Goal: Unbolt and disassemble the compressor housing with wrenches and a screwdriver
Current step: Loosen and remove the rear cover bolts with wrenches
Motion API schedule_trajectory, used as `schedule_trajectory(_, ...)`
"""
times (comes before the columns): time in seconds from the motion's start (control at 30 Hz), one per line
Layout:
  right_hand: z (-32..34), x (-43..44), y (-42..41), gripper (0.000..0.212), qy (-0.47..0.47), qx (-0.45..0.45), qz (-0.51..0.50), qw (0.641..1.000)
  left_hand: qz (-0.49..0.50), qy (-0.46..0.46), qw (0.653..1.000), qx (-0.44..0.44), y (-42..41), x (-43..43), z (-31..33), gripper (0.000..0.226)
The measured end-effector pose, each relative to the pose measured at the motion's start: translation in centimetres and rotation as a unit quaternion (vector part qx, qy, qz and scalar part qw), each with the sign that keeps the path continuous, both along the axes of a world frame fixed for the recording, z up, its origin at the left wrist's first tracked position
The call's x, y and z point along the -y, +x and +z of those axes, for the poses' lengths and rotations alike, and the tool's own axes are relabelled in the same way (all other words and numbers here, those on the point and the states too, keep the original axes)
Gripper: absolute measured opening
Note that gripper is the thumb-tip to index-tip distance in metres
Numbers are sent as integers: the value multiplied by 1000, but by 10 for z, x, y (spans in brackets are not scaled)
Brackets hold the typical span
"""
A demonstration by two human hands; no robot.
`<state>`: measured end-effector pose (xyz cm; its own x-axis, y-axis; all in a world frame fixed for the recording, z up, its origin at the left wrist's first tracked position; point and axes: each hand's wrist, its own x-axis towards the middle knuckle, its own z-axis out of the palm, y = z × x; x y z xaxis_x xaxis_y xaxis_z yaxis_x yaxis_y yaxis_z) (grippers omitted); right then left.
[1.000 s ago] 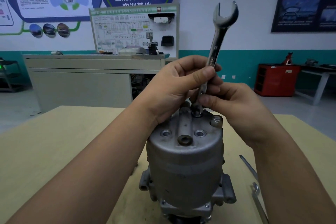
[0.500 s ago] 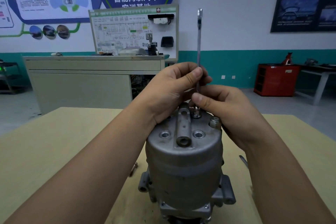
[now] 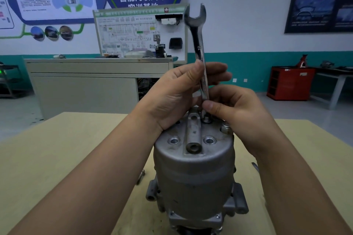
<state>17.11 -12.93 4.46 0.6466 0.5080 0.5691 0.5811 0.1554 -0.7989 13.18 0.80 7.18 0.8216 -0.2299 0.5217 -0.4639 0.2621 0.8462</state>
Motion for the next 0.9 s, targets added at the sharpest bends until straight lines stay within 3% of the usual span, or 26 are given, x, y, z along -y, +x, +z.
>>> schedule_trajectory(0.1,-1,1,1,12,31,-55,53,997,-16,13,1000,-4,-1,0,0,30)
schedule_trajectory(0.2,-3,3,2,20,42,-81,88,992,11,14,1000,-3,-1,0,-1,21)
schedule_trajectory(0.4,-3,8,4,25,12,-44,98,994,47,-2,999,16,-1,3,-1,12)
schedule_trajectory(0.53,-2,4,2,23,41,-6,83,996,75,11,997,32,-1,5,-2,13)
schedule_trajectory(0.6,-1,3,1,24,65,-2,78,995,60,4,998,33,1,4,-2,2)
schedule_trajectory(0.7,0,3,0,22,78,-24,86,993,23,1,1000,13,3,1,-3,21)
schedule_trajectory(0.9,-1,3,-1,23,79,-25,90,992,46,24,999,7,2,2,-3,23)
